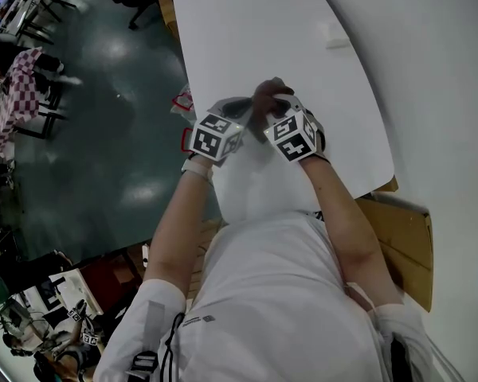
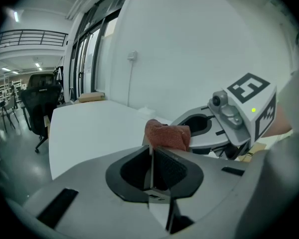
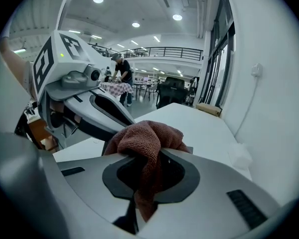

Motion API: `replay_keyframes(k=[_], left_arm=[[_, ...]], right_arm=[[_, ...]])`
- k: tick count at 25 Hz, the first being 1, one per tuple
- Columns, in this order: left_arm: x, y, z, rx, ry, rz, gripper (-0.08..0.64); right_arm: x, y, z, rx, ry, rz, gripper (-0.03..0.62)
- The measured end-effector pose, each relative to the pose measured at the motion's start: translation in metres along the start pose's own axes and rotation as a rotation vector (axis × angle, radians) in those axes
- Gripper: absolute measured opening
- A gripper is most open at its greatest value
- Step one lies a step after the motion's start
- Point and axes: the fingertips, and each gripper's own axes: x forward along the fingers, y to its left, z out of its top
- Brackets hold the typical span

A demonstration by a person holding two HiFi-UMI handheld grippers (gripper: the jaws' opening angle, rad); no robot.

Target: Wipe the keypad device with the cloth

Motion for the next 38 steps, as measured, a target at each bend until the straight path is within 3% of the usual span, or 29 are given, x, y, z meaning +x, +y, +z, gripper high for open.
replay_keyframes(k=[6, 15, 38], left_arm=[[0.002, 0.005, 0.000, -0.004, -0.004, -0.003, 0.044], [0.000, 0.004, -0.001, -0.012, -0.018, -0.006, 0.044], [-0.002, 0.002, 0.001, -0.011, -0.027, -0.008, 0.044]], right_arm=[[0.006, -0.002, -0.002, 0.058, -0.007, 0.023, 0.054], [0.003, 0.003, -0.010, 0.069, -0.004, 0.024, 0.054], [-0.009, 0.012, -0.074, 0.126, 0.089, 0.050, 0.054]])
